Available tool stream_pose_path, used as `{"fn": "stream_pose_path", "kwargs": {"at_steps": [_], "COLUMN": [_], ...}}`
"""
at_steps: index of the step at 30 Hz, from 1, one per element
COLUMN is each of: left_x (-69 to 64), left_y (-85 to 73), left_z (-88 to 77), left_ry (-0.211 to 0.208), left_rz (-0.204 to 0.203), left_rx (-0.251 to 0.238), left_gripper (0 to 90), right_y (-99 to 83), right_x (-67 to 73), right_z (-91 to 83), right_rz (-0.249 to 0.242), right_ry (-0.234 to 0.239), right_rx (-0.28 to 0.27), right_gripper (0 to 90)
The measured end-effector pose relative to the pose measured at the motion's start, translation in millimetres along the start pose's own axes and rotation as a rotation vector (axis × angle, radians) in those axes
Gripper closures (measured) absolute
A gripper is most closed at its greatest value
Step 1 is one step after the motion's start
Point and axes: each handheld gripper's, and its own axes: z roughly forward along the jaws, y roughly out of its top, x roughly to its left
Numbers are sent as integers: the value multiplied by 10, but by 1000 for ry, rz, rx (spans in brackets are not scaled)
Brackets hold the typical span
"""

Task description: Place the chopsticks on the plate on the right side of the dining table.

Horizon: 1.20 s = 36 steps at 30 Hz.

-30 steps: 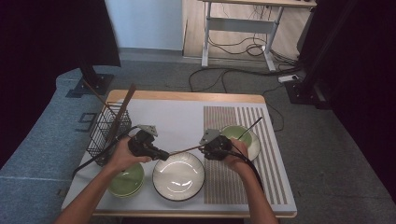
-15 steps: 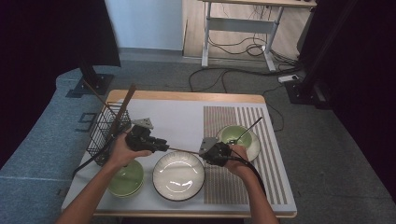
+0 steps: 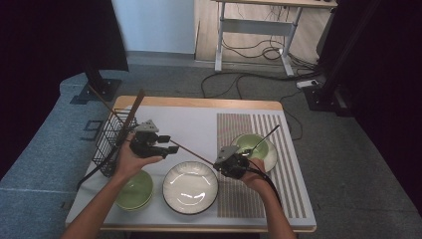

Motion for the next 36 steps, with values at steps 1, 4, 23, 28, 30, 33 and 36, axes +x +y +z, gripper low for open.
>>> {"fn": "stream_pose_path", "kwargs": {"at_steps": [1,4,23,28,30,33,36], "left_x": [-8,-24,-103,-129,-143,-142,-125], "left_y": [-4,-13,-63,-84,-94,-117,-141], "left_z": [-16,-44,-177,-212,-230,-266,-275], "left_ry": [4,15,97,104,106,96,87], "left_rz": [6,23,73,86,91,79,62], "left_rx": [-2,-9,-4,6,4,-17,-26], "left_gripper": [404,406,400,393,393,393,393], "right_y": [-6,-26,-118,-125,-125,-128,-131], "right_x": [-4,-18,-22,-17,-12,-12,-11], "right_z": [-3,-19,-41,-51,-57,-56,-54], "right_rz": [18,55,155,162,165,169,172], "right_ry": [0,-2,-22,-26,-27,-34,-37], "right_rx": [-7,-30,-86,-93,-96,-91,-92], "right_gripper": [851,851,851,851,851,851,851]}}
